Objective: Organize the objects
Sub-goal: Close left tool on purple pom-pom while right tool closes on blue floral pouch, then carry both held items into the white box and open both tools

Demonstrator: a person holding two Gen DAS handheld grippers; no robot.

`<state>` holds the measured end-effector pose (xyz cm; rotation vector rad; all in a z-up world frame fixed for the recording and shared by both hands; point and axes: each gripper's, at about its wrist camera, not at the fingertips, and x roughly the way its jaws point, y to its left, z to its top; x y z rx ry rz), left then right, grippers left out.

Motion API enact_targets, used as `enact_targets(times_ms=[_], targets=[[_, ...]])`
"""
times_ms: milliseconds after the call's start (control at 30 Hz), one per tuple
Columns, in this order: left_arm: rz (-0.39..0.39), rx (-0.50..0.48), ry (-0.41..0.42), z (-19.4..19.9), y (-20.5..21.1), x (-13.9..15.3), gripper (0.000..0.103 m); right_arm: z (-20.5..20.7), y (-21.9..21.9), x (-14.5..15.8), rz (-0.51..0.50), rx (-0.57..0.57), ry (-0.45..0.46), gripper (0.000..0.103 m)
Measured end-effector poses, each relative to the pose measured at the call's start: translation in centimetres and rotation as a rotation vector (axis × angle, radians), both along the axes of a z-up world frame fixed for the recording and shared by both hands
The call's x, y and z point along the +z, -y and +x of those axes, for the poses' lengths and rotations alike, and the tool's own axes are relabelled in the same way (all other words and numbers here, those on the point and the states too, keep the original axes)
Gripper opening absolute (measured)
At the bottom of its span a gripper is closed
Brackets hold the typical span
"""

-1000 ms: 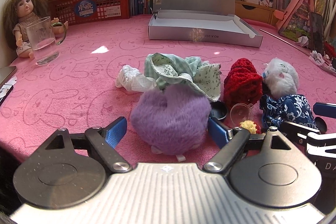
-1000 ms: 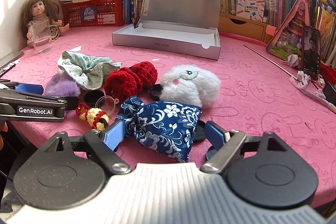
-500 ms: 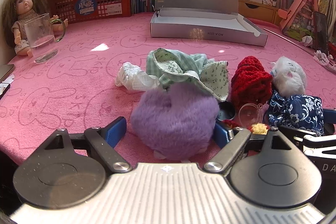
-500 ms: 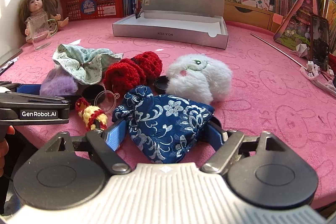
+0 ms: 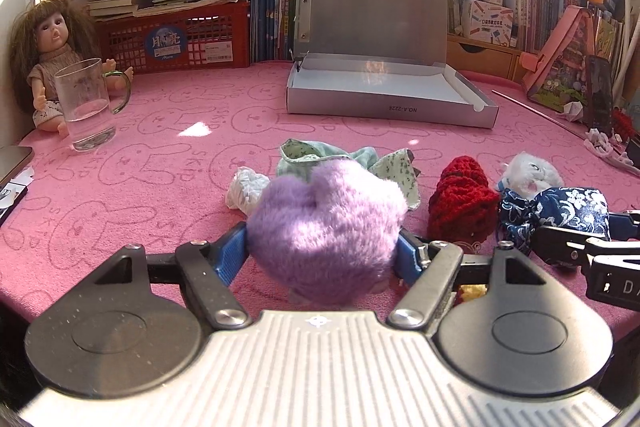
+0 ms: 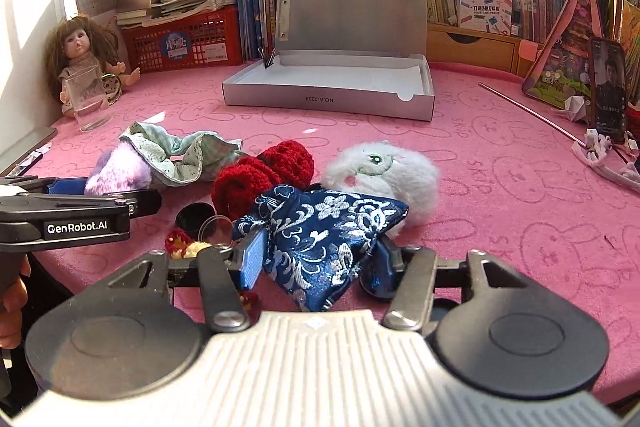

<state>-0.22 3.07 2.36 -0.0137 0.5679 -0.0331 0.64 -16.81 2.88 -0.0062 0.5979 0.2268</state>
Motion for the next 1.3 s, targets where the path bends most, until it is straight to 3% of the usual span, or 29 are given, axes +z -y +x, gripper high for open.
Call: enact_targets(times_ms=[300,600,1100,1300], targets=[[0.0,-0.008,0.047,0.0,-0.2,1.4,0.078,0.4,1.2,2.0,-0.008,-0.047,0.072,0.057],[-0.042,-0.018,0.056,2.6,-1.0,3.4,0.078,2.7,3.7,3.2,0.089,-0.109,0.036,0.056],[-0.091,-0.047,0.13,6.7,-1.7,7.3,0.078,6.1,6.5,5.6,0.217,-0.142,0.052,0.056],[-0.097,-0.063,0.121,8.5,-1.4,7.7,0.078,7.9,6.7,6.1,0.219,-0.129,0.046,0.056]])
